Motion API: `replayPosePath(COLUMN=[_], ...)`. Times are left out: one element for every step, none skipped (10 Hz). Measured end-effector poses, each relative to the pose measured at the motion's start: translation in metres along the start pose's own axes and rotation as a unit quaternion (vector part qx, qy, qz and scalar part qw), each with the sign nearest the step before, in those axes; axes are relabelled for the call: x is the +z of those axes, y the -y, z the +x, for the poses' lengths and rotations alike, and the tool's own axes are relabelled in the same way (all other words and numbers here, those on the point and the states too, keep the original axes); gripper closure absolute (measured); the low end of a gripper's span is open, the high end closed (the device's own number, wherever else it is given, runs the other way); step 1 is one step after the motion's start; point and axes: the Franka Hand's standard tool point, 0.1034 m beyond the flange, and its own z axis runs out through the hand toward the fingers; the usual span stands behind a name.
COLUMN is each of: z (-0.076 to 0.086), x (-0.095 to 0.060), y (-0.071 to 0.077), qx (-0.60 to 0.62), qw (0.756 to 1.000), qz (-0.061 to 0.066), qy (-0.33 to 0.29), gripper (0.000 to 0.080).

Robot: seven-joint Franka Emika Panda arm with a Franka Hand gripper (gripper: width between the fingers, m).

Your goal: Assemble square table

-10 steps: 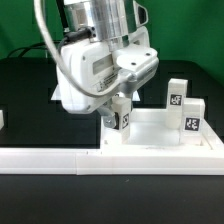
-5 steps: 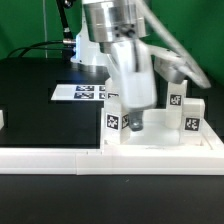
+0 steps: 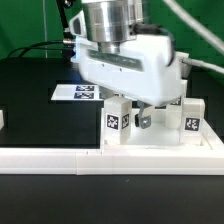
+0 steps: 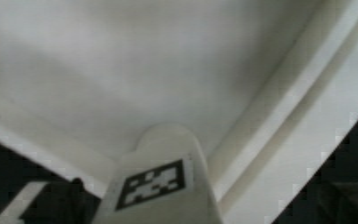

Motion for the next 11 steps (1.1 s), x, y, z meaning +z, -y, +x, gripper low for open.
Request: replayPosePath(z=[0.0036, 0.0083, 0.0079, 0.0082, 0.0082, 0.008, 0.0079, 0.0079, 0.0078, 0.0078, 0.0079], x=[0.0015, 0.0021, 0.002, 0.002, 0.0021, 0.0022, 0.0023, 0.0023, 0.0024, 0.0025, 0.0024], y=[-0.003, -0.006, -0.0053, -0.0057, -0.0056, -0.0055, -0.0054, -0.0054, -0.0054, -0.0054, -0.0054], qx=[-0.05, -0.06, -0.039, -0.04, -0.015, 0.02, 0.056, 0.077, 0.116, 0.142, 0.189], qw=[0.999, 0.998, 0.999, 0.999, 1.0, 1.0, 0.998, 0.997, 0.993, 0.99, 0.982], qz=[0.0, 0.002, 0.003, 0.002, 0.003, 0.003, 0.004, 0.004, 0.005, 0.005, 0.006], qy=[-0.004, -0.012, -0.012, -0.012, -0.012, -0.012, -0.012, -0.012, -0.012, -0.011, -0.011], gripper=[0.0151, 0.0151, 0.0151, 0.0277, 0.0415, 0.0415, 0.051, 0.051, 0.051, 0.051, 0.051])
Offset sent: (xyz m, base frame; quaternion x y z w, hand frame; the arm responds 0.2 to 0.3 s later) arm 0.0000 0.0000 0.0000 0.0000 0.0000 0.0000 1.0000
